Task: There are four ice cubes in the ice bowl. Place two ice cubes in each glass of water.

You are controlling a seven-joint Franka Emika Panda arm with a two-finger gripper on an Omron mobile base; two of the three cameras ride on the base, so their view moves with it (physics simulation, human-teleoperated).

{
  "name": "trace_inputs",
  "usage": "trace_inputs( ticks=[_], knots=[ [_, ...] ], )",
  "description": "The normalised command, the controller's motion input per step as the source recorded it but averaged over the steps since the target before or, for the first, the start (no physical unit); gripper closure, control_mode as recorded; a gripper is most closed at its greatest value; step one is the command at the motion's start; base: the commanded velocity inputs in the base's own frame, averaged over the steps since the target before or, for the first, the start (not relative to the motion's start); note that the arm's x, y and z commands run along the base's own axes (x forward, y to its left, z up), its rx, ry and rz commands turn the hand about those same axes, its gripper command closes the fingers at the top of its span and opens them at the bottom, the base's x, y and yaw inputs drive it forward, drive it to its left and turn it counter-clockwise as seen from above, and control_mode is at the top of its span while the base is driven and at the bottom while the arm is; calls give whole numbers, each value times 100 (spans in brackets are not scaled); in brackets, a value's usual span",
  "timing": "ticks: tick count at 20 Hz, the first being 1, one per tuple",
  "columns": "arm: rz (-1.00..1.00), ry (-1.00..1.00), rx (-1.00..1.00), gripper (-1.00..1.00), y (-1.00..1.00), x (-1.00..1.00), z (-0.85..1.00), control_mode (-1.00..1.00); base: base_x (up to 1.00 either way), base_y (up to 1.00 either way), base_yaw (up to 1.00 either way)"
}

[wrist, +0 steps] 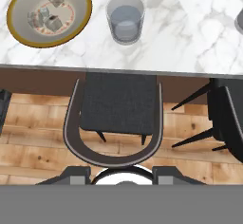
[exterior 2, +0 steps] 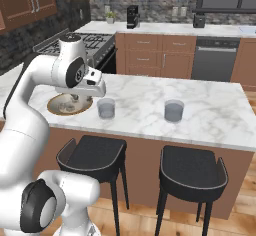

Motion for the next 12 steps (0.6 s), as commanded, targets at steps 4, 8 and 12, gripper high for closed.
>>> trace_inputs(
  ticks=[4,8,12],
  knots=[
    [1,-7,0,-100,11,-1,0,-100,0,0,0],
    [1,-4,0,-100,25,1,0,-100,0,0,0],
    [0,0,0,-100,23,6,0,-100,0,0,0]
  ],
)
